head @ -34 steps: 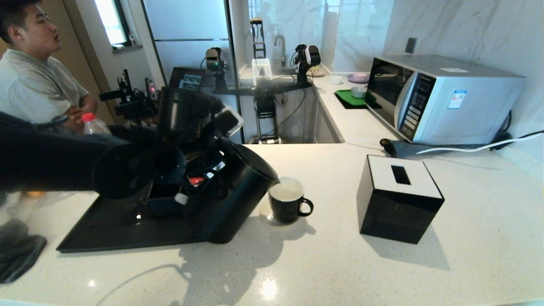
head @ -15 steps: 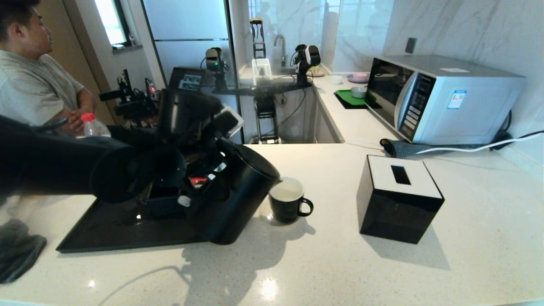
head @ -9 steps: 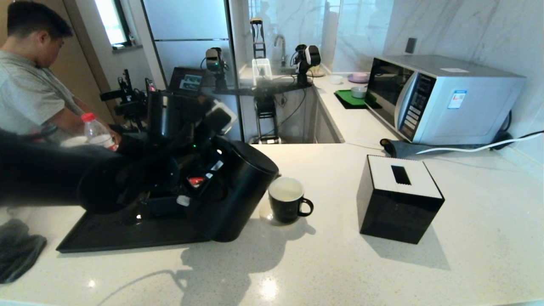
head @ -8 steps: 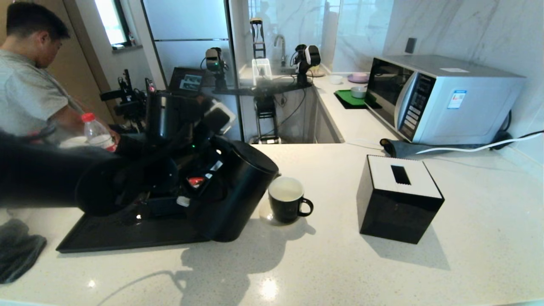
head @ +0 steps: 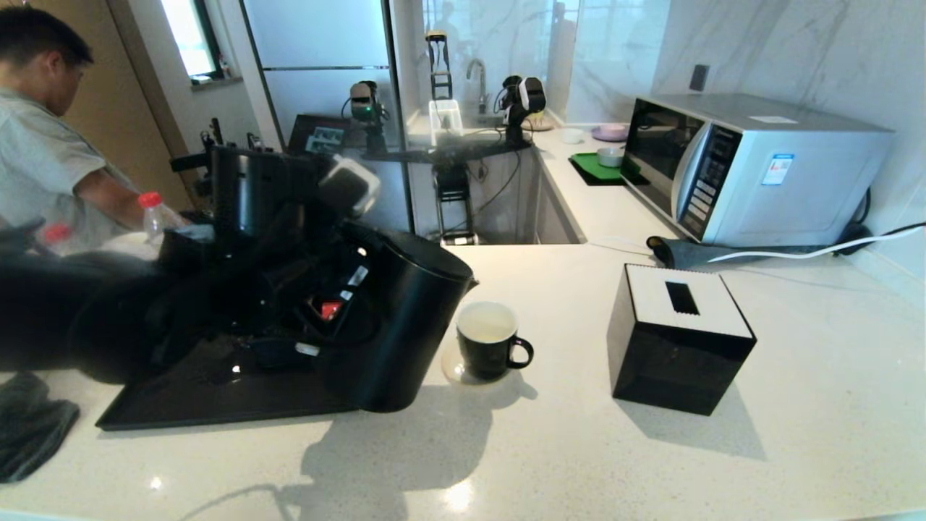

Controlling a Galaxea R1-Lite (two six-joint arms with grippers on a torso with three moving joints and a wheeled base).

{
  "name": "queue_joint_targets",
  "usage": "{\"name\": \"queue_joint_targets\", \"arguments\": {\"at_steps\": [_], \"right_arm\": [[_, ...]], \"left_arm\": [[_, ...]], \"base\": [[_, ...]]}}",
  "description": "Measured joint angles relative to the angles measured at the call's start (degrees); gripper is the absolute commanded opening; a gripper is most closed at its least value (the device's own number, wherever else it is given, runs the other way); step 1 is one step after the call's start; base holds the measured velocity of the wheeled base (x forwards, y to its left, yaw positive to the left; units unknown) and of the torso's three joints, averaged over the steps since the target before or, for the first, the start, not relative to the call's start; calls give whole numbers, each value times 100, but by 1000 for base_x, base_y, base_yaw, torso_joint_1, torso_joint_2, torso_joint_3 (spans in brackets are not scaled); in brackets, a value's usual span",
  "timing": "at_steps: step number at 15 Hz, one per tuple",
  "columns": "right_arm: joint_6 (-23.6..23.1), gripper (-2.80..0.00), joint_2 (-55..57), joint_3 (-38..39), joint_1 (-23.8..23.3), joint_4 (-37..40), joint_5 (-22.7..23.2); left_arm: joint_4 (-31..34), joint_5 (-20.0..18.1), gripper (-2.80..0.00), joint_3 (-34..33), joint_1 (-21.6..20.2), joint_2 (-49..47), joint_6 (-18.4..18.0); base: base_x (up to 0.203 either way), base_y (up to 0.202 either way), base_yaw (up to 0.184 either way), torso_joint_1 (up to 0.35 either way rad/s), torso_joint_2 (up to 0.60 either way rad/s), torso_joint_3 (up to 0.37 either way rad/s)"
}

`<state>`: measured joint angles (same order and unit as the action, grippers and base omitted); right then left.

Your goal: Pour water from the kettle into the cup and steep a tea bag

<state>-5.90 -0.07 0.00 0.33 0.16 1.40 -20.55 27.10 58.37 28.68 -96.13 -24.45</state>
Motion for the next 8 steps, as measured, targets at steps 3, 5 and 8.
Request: {"name": "queue_joint_targets", "arguments": {"at_steps": [3,5,8], "right_arm": [[-1,-280,0,0,0,3,3],[-2,-280,0,0,0,2,-2],[0,-280,0,0,0,2,-2]], "left_arm": [[-40,84,-280,-96,-4,251,257],[-484,121,-280,-238,-30,403,323],[-1347,279,-280,-475,-149,601,359]], "base": [[0,0,0,0,0,0],[0,0,0,0,0,0],[0,0,0,0,0,0]]}}
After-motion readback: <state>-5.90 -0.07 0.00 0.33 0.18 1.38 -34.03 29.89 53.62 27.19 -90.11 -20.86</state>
